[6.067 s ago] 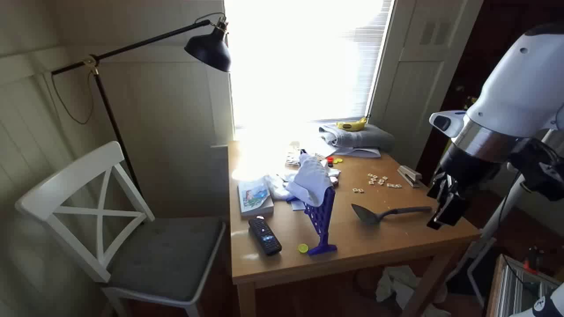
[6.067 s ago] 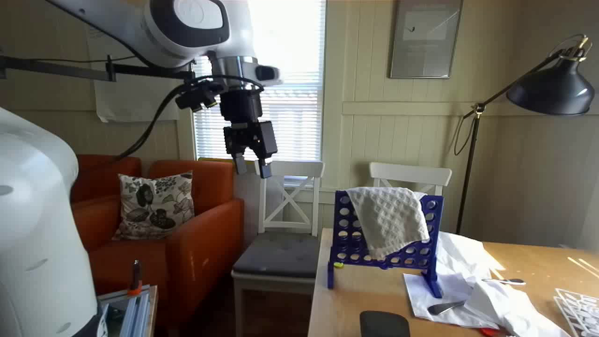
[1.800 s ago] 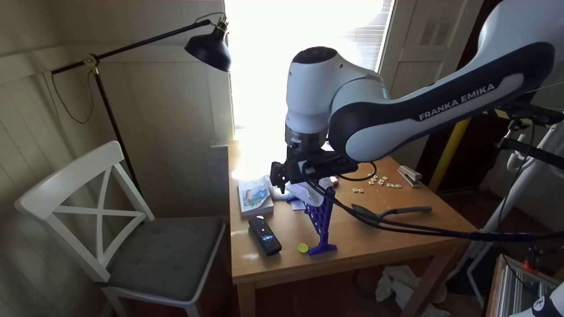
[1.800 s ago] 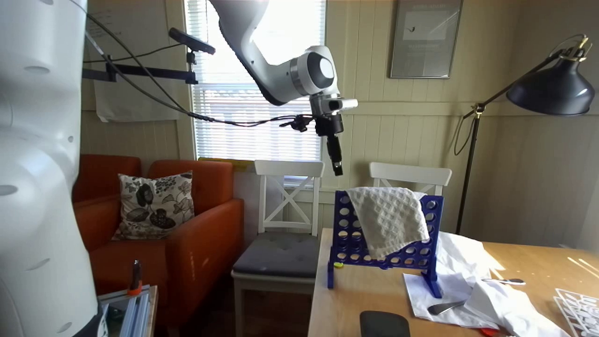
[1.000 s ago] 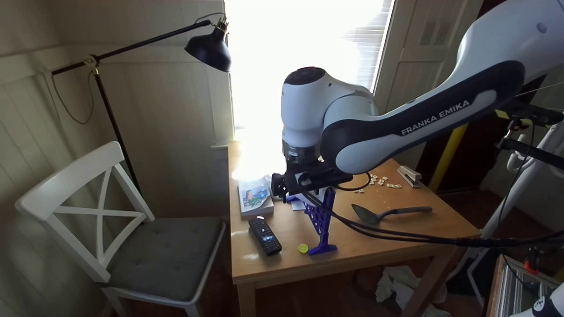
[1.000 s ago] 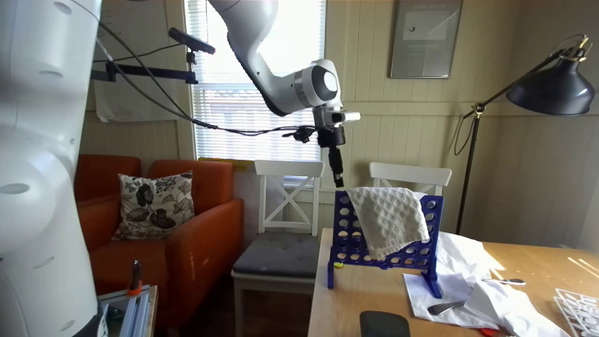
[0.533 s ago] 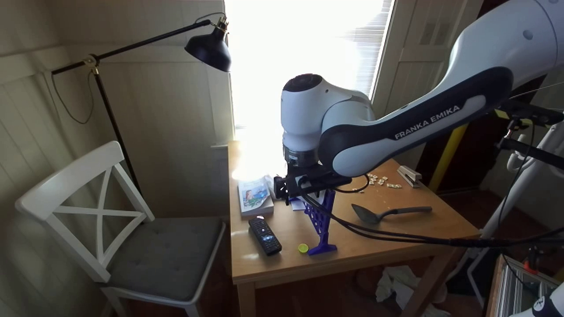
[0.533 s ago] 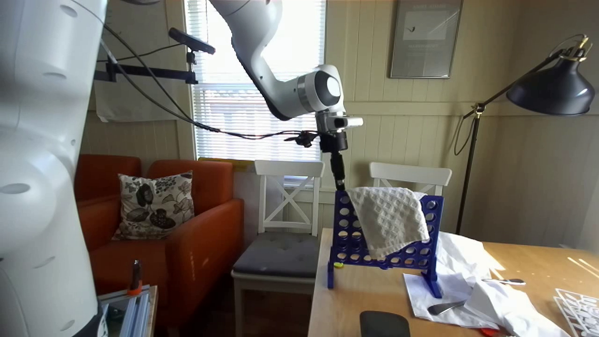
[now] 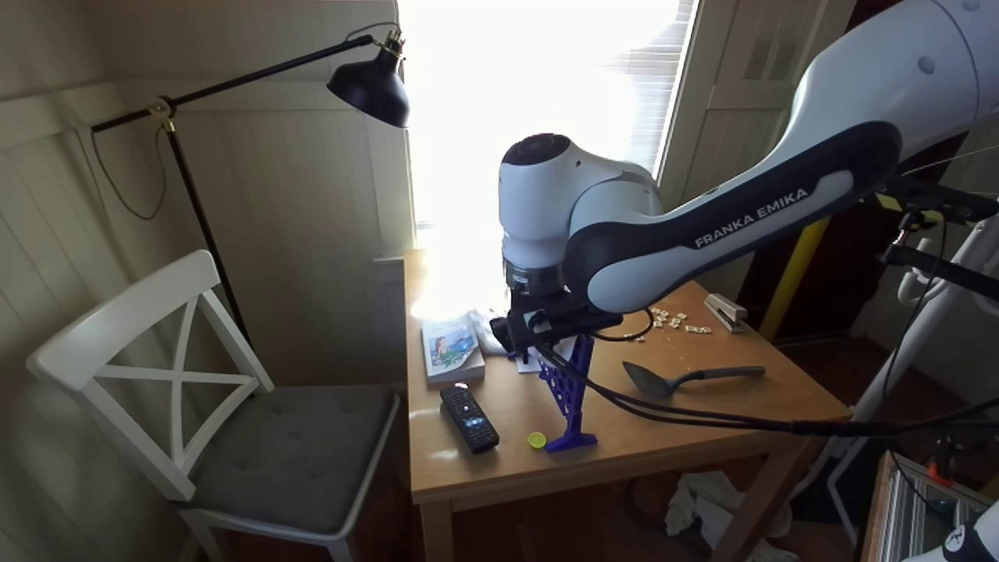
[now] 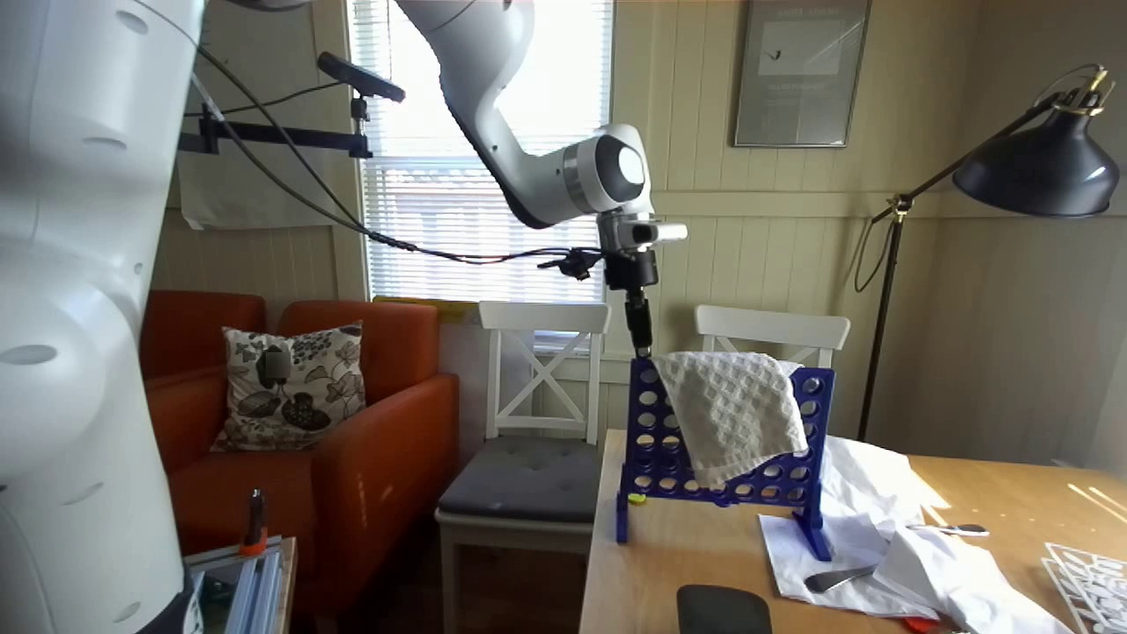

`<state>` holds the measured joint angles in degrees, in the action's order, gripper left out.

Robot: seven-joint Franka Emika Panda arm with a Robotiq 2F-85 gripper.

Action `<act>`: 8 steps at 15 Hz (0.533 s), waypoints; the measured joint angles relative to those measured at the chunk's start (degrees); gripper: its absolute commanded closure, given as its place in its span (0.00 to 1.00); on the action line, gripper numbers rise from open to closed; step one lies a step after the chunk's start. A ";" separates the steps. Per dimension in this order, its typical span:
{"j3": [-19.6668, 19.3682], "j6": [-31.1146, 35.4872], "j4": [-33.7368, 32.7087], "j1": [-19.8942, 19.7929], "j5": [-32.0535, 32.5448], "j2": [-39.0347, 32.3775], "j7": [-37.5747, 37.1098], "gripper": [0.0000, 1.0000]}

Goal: Move the white towel to the space in between the spatula and blue object

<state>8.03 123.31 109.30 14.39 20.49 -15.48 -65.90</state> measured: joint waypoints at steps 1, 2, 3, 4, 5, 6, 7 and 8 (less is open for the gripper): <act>-0.02 0.00 -0.02 0.00 0.00 0.00 0.00 0.96; -0.03 0.00 -0.04 0.00 0.00 0.00 0.00 1.00; -0.03 0.00 -0.05 0.00 0.00 0.00 0.00 1.00; -0.03 0.00 -0.06 0.00 0.00 0.00 0.00 1.00; -0.04 0.00 -0.06 0.00 0.00 0.00 0.00 1.00; -0.06 0.00 -0.06 0.00 0.00 0.00 0.00 0.99; -0.11 0.00 -0.09 0.00 0.00 0.01 0.00 0.99; -0.21 0.00 -0.14 0.00 0.00 0.11 0.00 0.99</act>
<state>7.81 123.31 109.15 14.40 20.49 -15.37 -65.91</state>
